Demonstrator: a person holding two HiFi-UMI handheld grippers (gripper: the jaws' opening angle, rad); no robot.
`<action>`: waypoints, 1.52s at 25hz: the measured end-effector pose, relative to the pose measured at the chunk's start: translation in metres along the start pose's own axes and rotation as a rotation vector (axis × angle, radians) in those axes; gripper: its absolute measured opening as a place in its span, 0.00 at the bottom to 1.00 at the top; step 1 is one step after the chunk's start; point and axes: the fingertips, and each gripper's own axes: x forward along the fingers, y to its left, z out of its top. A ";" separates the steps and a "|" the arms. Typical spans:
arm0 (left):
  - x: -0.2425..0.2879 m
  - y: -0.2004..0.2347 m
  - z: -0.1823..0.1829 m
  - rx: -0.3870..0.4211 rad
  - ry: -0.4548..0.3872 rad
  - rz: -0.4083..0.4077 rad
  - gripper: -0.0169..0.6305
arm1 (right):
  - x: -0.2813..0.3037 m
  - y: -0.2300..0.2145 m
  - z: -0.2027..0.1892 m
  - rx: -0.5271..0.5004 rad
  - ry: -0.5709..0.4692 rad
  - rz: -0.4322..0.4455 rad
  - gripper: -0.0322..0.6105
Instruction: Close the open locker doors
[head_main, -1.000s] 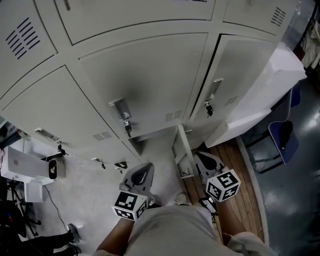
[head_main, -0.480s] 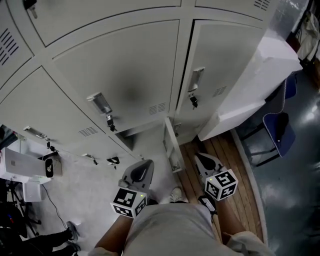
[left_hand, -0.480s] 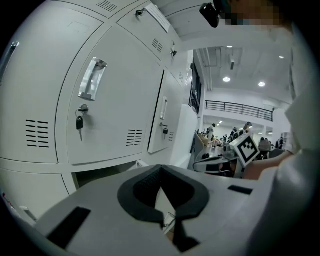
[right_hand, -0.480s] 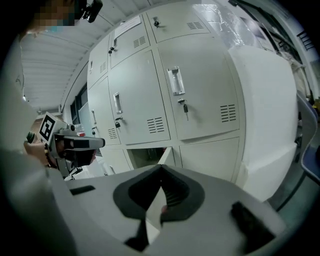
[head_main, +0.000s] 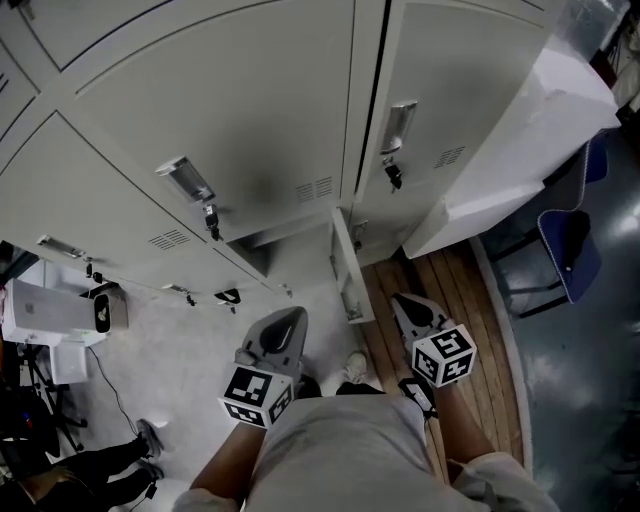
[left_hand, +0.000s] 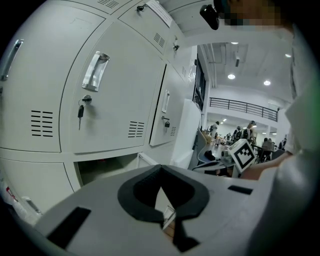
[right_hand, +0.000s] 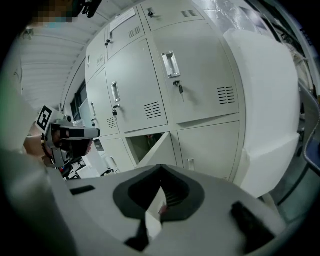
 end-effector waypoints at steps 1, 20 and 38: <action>-0.001 0.001 -0.001 -0.001 0.002 0.003 0.05 | 0.002 0.000 -0.003 0.003 0.005 0.004 0.09; -0.028 0.030 -0.016 -0.008 0.034 0.049 0.05 | 0.037 0.027 -0.041 0.018 0.082 0.042 0.09; -0.041 0.071 -0.019 -0.033 0.020 0.017 0.05 | 0.078 0.097 -0.039 -0.020 0.136 0.123 0.09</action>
